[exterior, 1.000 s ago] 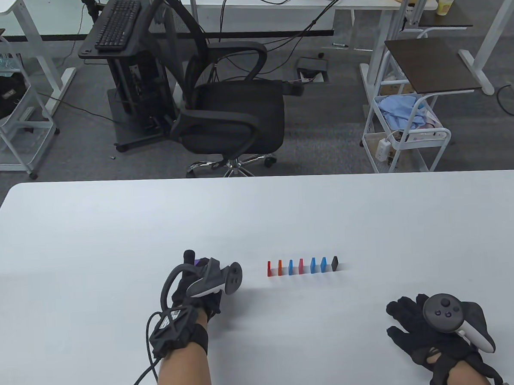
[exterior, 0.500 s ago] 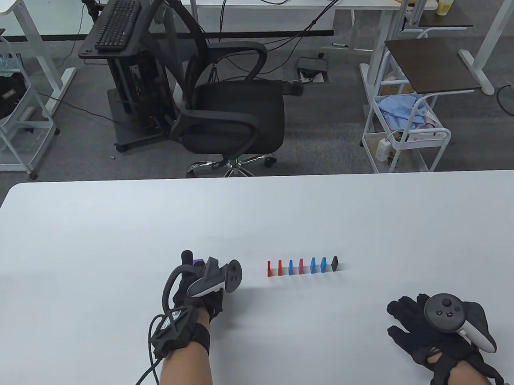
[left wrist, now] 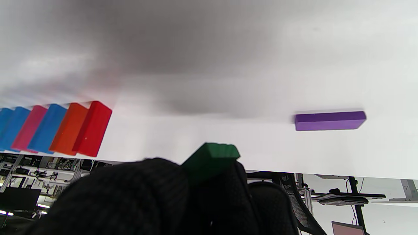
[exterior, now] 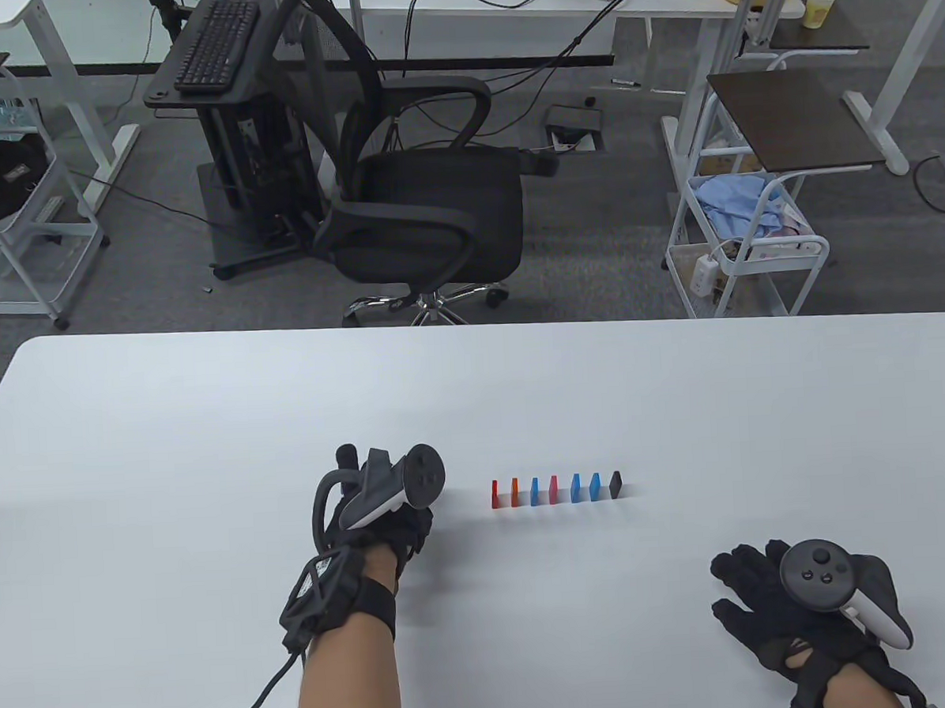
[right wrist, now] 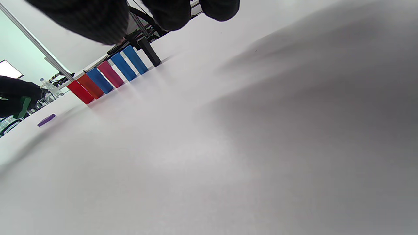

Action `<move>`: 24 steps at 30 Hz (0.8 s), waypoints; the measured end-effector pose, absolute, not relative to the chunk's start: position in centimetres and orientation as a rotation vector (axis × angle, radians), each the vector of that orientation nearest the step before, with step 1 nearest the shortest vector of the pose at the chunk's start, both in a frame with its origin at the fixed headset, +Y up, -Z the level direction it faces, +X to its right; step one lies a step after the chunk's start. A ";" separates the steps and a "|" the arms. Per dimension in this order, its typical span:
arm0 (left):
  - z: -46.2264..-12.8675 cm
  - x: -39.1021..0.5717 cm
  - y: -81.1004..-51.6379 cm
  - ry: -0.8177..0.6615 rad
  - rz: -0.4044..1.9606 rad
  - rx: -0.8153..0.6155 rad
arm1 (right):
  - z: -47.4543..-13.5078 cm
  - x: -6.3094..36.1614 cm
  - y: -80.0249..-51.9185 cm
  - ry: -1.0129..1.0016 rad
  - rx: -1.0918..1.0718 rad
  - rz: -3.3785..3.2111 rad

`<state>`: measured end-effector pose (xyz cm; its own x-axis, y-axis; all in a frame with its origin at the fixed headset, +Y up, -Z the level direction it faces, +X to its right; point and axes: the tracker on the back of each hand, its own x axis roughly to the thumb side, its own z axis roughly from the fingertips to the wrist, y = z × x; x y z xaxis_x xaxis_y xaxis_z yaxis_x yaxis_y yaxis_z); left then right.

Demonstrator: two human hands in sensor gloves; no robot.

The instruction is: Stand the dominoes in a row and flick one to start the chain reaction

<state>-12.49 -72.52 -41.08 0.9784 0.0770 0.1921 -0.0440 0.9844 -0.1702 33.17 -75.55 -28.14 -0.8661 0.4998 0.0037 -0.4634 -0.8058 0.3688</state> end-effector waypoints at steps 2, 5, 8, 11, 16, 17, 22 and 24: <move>-41.3 -12.3 -72.4 -0.202 0.088 -0.162 | -28.1 33.2 -75.6 0.493 0.137 2.577; -41.6 -11.9 -72.2 -0.201 0.131 -0.156 | -28.1 33.2 -75.5 0.491 0.138 2.577; -41.9 -11.6 -72.2 -0.202 0.196 -0.157 | -28.2 33.2 -75.5 0.493 0.137 2.576; -42.2 -11.3 -72.3 -0.199 0.253 -0.154 | -28.2 33.2 -75.5 0.491 0.135 2.575; -42.7 -10.8 -72.8 -0.196 0.328 -0.153 | -28.2 33.2 -75.5 0.490 0.136 2.571; -42.8 -10.7 -72.9 -0.193 0.343 -0.154 | -28.2 33.2 -75.6 0.491 0.137 2.569; -43.2 -10.2 -73.5 -0.188 0.380 -0.168 | -28.2 33.2 -75.5 0.492 0.134 2.569; -43.3 -10.1 -73.8 -0.185 0.393 -0.169 | -28.2 33.3 -75.5 0.491 0.134 2.570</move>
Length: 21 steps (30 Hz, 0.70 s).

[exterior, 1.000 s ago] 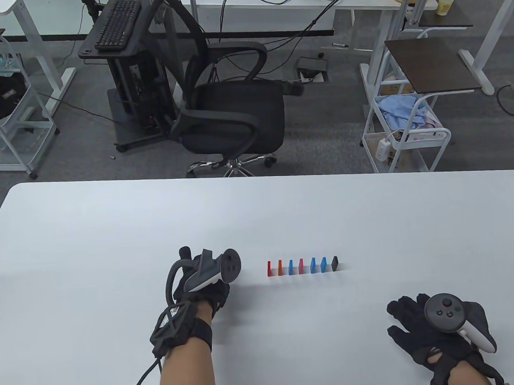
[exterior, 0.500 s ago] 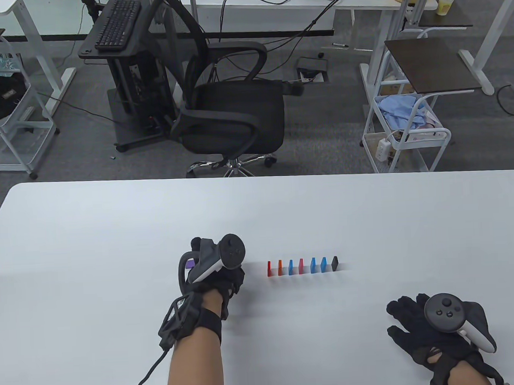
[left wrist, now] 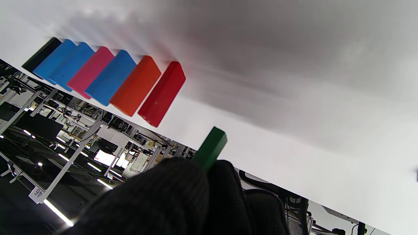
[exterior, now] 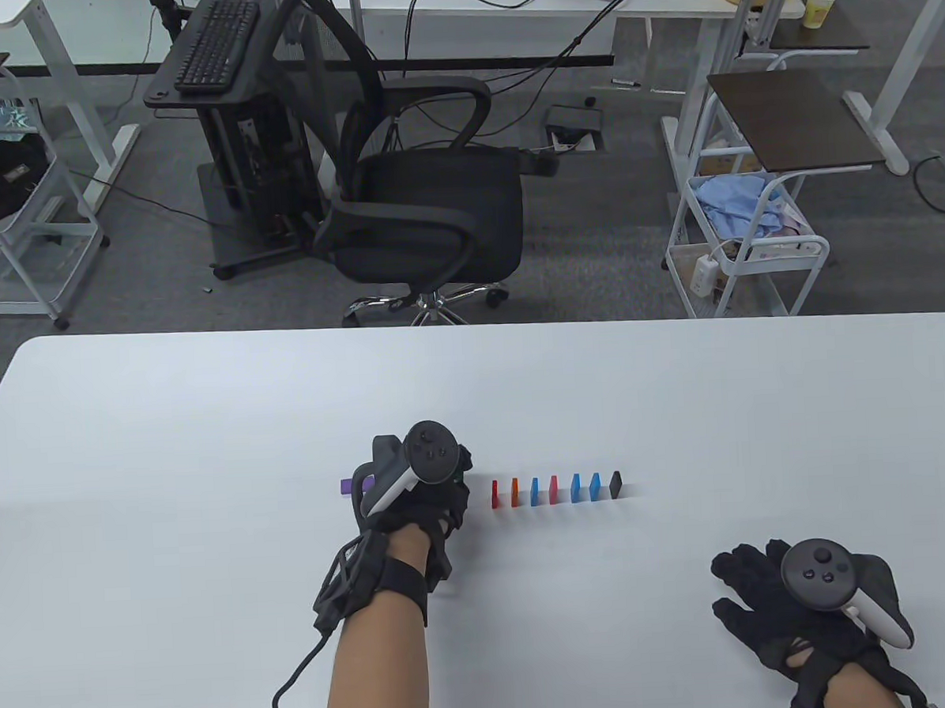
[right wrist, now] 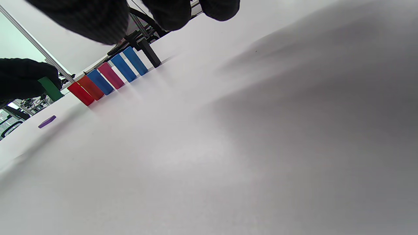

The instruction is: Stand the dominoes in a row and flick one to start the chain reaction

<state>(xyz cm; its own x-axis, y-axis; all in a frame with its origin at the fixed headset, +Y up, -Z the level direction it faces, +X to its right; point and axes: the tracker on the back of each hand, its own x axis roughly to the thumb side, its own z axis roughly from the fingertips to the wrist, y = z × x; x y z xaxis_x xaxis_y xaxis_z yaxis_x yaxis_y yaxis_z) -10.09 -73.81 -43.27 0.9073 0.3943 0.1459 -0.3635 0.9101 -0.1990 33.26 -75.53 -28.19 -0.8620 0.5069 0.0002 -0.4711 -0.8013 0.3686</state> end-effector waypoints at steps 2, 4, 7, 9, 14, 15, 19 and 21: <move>-43.4 -9.9 -74.1 -0.183 0.404 -0.172 | -28.2 33.3 -75.5 0.493 0.132 2.568; -43.5 -9.8 -74.4 -0.179 0.420 -0.174 | -28.2 33.3 -75.5 0.494 0.132 2.568; -43.6 -9.6 -74.9 -0.178 0.443 -0.179 | -28.2 33.3 -75.5 0.492 0.131 2.568; -43.6 -9.5 -75.3 -0.179 0.445 -0.185 | -28.2 33.3 -75.5 0.493 0.130 2.567; -43.8 -9.1 -75.9 -0.179 0.443 -0.198 | -28.2 33.3 -75.5 0.493 0.130 2.568; -43.8 -9.1 -75.9 -0.180 0.442 -0.198 | -28.2 33.3 -75.5 0.493 0.130 2.568; -43.9 -9.0 -76.2 -0.177 0.440 -0.203 | -28.2 33.3 -75.5 0.495 0.127 2.567; -43.9 -9.0 -76.3 -0.175 0.439 -0.206 | -28.2 33.3 -75.5 0.494 0.127 2.567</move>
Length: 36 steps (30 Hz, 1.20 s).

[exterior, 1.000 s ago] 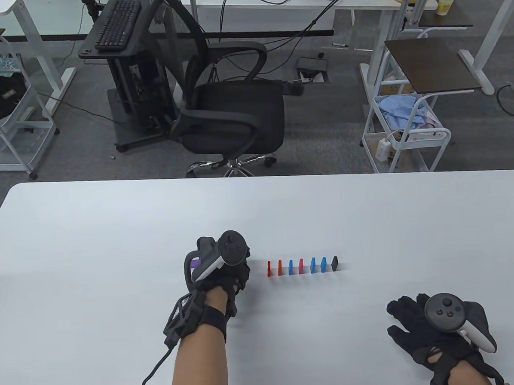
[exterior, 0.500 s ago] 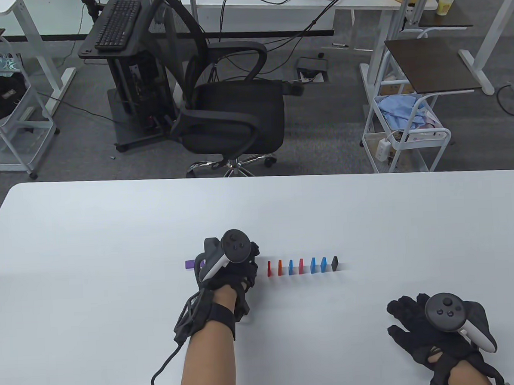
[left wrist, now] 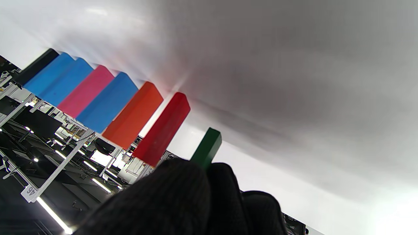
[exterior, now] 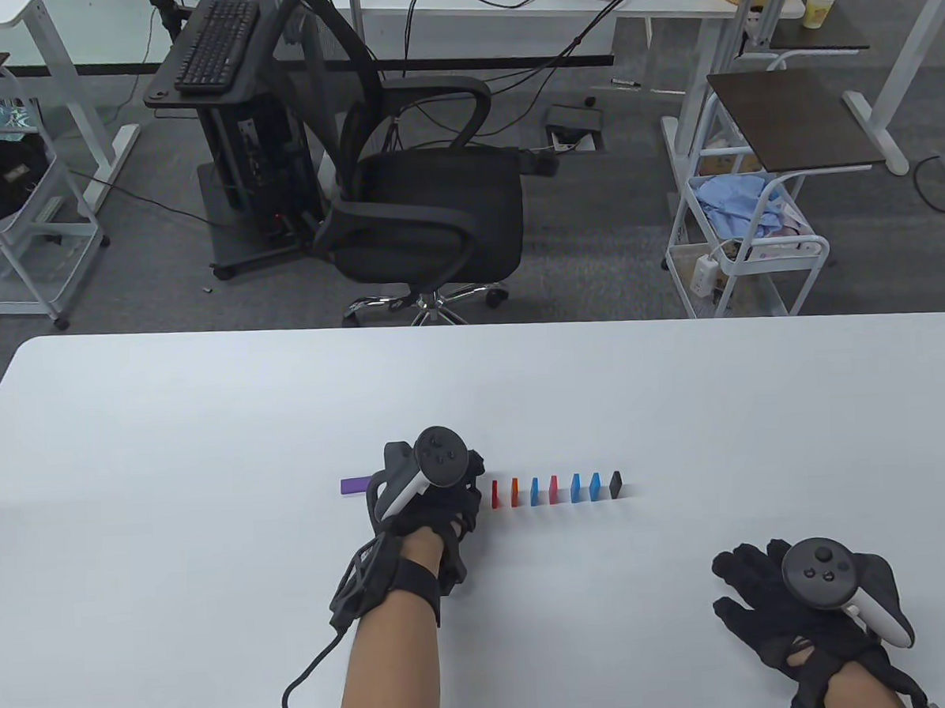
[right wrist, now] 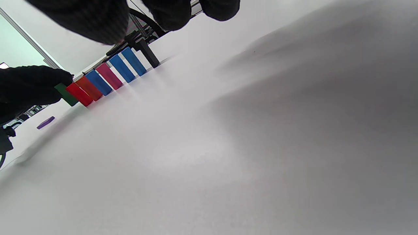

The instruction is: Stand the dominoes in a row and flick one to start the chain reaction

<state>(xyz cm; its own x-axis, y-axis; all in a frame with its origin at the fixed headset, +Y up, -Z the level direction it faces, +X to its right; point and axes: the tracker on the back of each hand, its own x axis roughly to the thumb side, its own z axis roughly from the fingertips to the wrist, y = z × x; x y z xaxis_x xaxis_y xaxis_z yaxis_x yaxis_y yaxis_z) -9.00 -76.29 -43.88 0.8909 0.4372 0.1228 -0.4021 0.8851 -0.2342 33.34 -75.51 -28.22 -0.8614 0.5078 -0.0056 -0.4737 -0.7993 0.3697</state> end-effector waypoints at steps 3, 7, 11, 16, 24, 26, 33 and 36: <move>-43.9 -9.0 -76.4 -0.172 0.437 -0.212 | -28.2 33.4 -75.5 0.495 0.126 2.566; -43.8 -9.0 -76.5 -0.172 0.433 -0.217 | -28.2 33.4 -75.5 0.494 0.124 2.564; -43.7 -8.9 -76.7 -0.172 0.428 -0.223 | -28.3 33.4 -75.5 0.496 0.124 2.564; -43.7 -8.8 -76.9 -0.172 0.425 -0.229 | -28.3 33.5 -75.5 0.495 0.123 2.564; -43.6 -8.9 -77.1 -0.165 0.428 -0.249 | -28.3 33.5 -75.5 0.498 0.120 2.563; -43.6 -8.9 -77.1 -0.164 0.429 -0.253 | -28.3 33.5 -75.5 0.500 0.119 2.563; -43.5 -8.9 -77.1 -0.164 0.425 -0.263 | -28.3 33.6 -75.5 0.501 0.119 2.561; -43.4 -8.9 -77.2 -0.162 0.418 -0.275 | -28.3 33.6 -75.6 0.502 0.119 2.559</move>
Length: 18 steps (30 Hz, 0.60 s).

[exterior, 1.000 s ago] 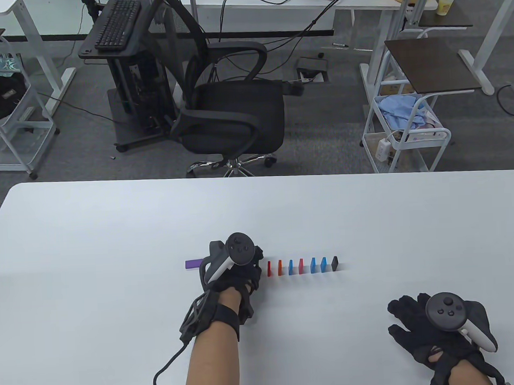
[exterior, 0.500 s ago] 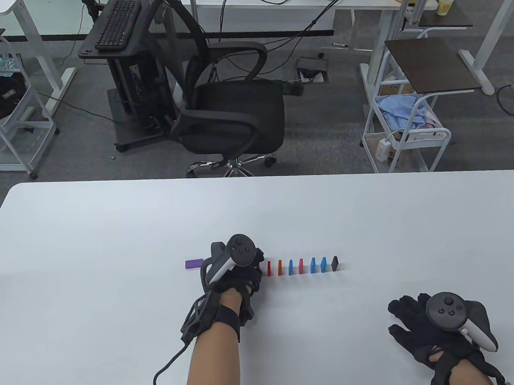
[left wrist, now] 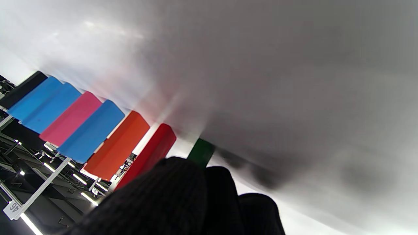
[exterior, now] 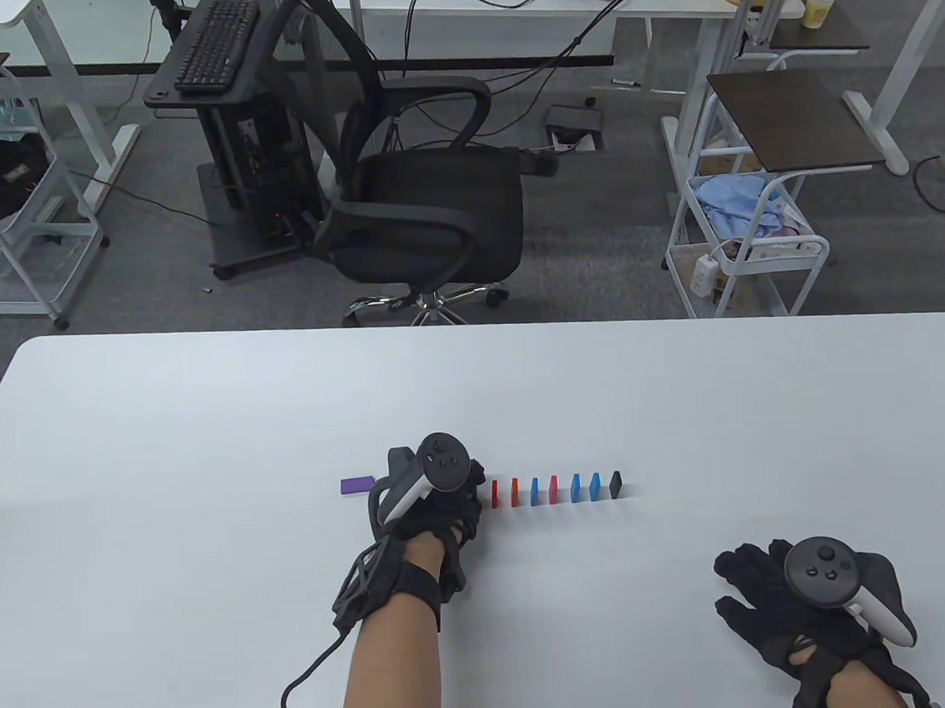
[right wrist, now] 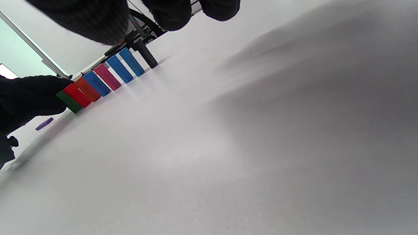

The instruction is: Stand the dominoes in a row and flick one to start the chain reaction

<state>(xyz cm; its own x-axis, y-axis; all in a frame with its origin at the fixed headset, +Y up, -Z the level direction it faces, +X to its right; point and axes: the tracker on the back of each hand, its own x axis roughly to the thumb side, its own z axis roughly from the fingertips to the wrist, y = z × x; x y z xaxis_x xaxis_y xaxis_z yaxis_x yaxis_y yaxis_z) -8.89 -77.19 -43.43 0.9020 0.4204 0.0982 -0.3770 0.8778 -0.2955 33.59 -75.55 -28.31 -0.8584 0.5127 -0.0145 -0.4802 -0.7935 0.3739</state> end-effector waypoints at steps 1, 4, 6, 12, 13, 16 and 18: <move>-43.4 -8.9 -77.3 -0.160 0.410 -0.284 | -28.3 33.6 -75.6 0.503 0.119 2.558; -43.2 -9.0 -77.5 -0.156 0.384 -0.302 | -28.3 33.6 -75.6 0.503 0.119 2.558; -43.1 -9.2 -77.4 -0.157 0.381 -0.309 | -28.3 33.6 -75.5 0.502 0.120 2.558; -42.3 -10.4 -76.4 -0.152 0.363 -0.297 | -28.3 33.6 -75.6 0.505 0.118 2.556; -42.1 -10.6 -76.2 -0.148 0.361 -0.294 | -28.3 33.6 -75.6 0.504 0.117 2.556; -41.6 -11.5 -75.4 -0.138 0.350 -0.283 | -28.3 33.5 -75.6 0.508 0.119 2.556; -41.1 -12.2 -74.8 -0.131 0.329 -0.290 | -28.3 33.3 -75.5 0.507 0.127 2.561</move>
